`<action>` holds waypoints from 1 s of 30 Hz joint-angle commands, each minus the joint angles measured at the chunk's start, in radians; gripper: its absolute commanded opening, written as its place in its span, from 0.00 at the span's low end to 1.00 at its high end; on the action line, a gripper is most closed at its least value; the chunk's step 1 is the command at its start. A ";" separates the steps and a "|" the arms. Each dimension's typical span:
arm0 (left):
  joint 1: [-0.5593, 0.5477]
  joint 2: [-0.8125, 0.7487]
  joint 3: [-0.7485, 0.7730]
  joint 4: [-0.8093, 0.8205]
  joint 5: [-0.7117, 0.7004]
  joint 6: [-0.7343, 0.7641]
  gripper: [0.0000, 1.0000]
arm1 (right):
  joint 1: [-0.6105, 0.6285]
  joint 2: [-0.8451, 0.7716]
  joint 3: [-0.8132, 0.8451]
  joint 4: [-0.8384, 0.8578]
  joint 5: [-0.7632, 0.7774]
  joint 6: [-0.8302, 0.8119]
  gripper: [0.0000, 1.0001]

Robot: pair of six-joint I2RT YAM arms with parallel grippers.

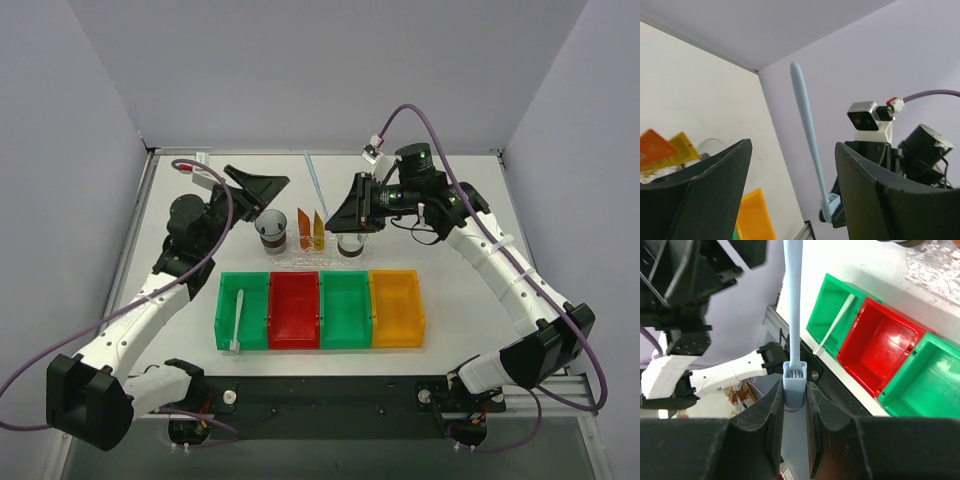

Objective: Prepare toiletry sets of a toothbrush and toothpaste on the tray

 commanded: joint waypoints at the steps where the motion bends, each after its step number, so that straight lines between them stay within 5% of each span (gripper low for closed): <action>1: 0.117 -0.074 0.039 -0.156 0.166 0.210 0.78 | -0.005 -0.006 0.076 -0.163 0.106 -0.058 0.00; 6: 0.216 -0.090 0.159 -0.571 0.108 0.481 0.79 | -0.002 0.003 0.116 -0.350 0.165 -0.083 0.00; 16: 0.117 -0.007 0.300 -0.781 -0.095 0.946 0.88 | 0.093 0.121 0.315 -0.692 0.403 -0.156 0.00; 25: 0.163 0.009 0.217 -0.706 0.025 0.792 0.89 | 0.154 0.254 0.470 -0.916 0.501 -0.216 0.00; 30: 0.331 -0.030 0.153 -0.698 0.123 0.623 0.86 | 0.145 0.311 0.490 -1.025 0.512 -0.345 0.00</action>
